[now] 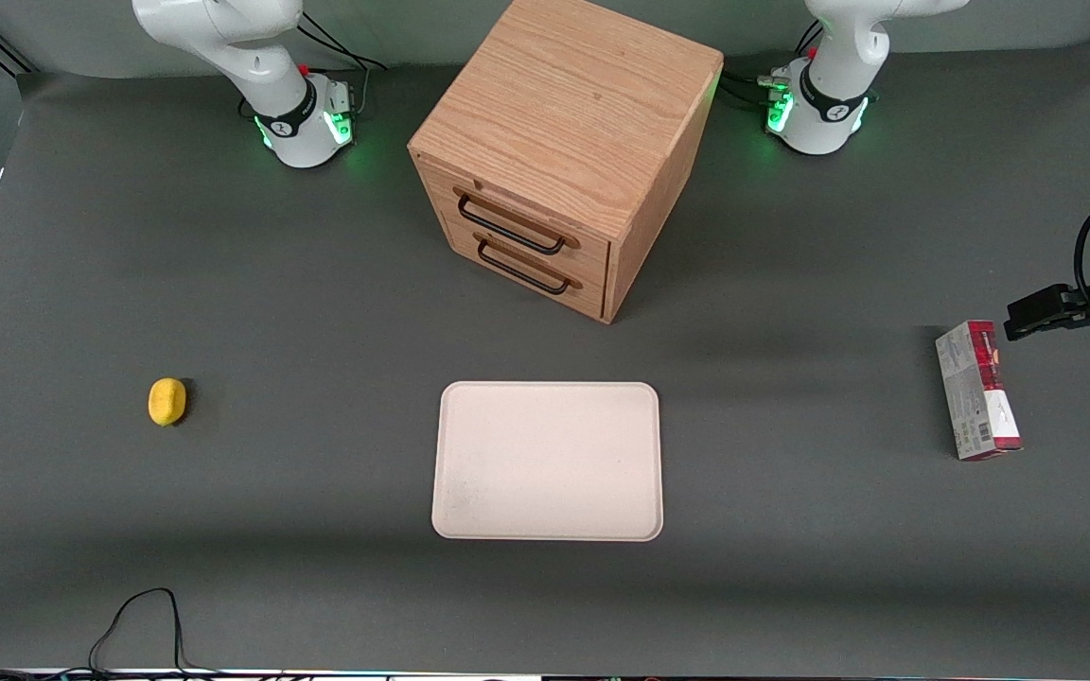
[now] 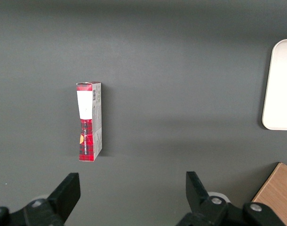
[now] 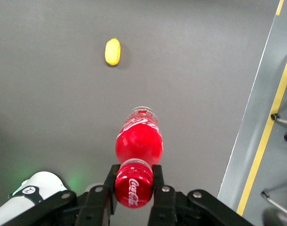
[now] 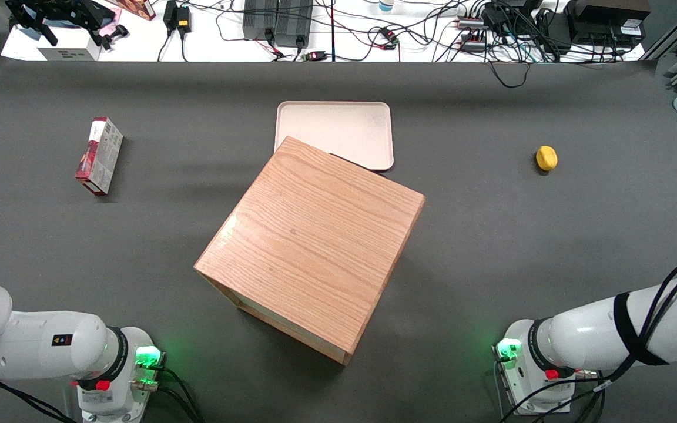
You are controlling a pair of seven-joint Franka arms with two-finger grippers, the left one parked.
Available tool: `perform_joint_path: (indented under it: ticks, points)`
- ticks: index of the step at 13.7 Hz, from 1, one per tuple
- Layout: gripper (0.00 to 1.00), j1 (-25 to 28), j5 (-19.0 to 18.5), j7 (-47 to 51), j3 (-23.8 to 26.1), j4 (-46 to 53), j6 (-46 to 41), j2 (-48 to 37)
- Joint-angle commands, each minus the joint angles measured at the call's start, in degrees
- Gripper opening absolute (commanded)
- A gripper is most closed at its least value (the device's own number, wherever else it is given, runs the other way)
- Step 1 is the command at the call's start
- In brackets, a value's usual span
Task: Place coke bottle on tray
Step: 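Carry the held bottle toward the white tray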
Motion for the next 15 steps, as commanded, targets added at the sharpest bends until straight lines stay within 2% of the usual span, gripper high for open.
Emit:
perform_joint_path:
  ticks: [1, 6, 9, 11, 12, 13, 15]
  points:
    - [0.00, 0.22, -0.12, 0.62, 5.63, 1.99, -1.07, 1.87]
    - [0.00, 3.65, -0.12, 19.04, 24.34, 4.97, -0.37, 6.16]
    - [0.00, 3.83, -0.20, 33.02, 39.10, 14.44, -0.19, 13.88]
    - [0.00, 3.91, -0.55, 39.02, 46.67, 20.34, -0.01, 19.51]
    - [0.00, 4.52, -0.90, 41.56, 49.84, 21.32, 1.55, 21.10]
    - [0.00, 6.88, -2.04, 44.20, 51.00, 21.33, 3.57, 22.25]
    - [0.00, 13.11, -5.72, 47.81, 51.19, 21.59, 6.65, 24.09]
